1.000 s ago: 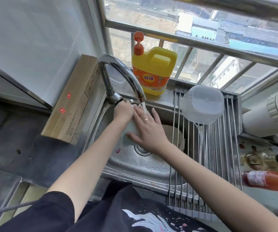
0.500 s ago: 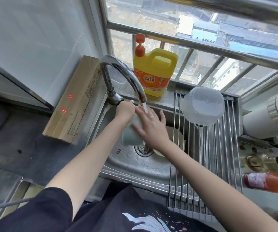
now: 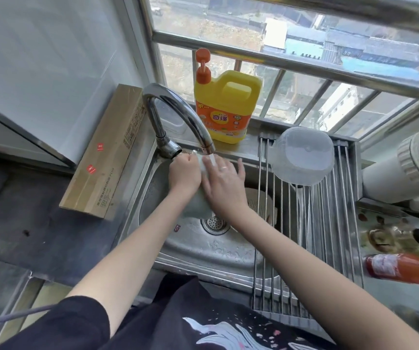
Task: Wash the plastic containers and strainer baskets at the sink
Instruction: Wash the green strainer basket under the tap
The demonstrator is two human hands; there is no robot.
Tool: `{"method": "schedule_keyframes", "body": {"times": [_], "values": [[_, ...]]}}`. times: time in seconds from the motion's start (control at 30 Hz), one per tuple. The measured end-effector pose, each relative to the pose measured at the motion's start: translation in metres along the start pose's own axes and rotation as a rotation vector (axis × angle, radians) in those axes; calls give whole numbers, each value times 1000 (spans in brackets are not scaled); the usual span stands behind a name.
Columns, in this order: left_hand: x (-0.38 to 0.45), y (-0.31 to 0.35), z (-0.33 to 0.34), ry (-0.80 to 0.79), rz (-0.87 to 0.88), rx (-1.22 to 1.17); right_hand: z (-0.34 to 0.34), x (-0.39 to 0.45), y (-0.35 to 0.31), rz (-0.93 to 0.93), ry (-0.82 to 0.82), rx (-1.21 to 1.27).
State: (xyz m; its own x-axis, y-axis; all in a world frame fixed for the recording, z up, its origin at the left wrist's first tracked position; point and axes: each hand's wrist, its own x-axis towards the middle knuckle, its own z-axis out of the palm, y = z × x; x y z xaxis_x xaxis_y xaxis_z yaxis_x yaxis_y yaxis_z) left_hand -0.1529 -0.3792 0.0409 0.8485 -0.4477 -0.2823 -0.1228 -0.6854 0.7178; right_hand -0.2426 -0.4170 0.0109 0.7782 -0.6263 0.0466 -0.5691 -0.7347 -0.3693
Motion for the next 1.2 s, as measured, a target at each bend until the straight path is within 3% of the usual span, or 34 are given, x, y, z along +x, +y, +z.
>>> {"method": "schedule_keyframes", "body": {"times": [0.1,0.17,0.23,0.33,0.47,0.5,0.6,0.63,0.73,0.83,0.97,1.07,1.2], "values": [[-13,1,5,0,95,52,-9,27,13,269,-178,330],[-13,1,4,33,98,41,-6,25,3,304,-195,194],[-5,-1,2,42,23,-45,0,11,-14,190,-75,-56],[5,-3,-1,-4,-89,-137,1,-13,-17,-1,91,-104],[-9,-12,-2,56,-12,-127,-4,-13,19,-283,-18,-28],[-16,-15,-1,92,39,-114,-5,-8,21,-240,-34,7],[-34,-22,1,149,190,-34,-9,13,14,289,-140,288],[-36,-24,2,172,204,-20,-8,13,9,368,-149,302],[-29,-23,1,214,147,-99,2,-9,-8,125,22,19],[-22,-17,3,115,48,-156,11,-29,-4,-32,145,-100],[-4,-26,9,-54,-183,-347,7,-29,32,-334,65,-160],[5,-26,8,-133,-221,-382,9,-34,33,-317,-19,3],[5,-23,3,-168,-203,-378,2,-18,17,-182,89,322]]}}
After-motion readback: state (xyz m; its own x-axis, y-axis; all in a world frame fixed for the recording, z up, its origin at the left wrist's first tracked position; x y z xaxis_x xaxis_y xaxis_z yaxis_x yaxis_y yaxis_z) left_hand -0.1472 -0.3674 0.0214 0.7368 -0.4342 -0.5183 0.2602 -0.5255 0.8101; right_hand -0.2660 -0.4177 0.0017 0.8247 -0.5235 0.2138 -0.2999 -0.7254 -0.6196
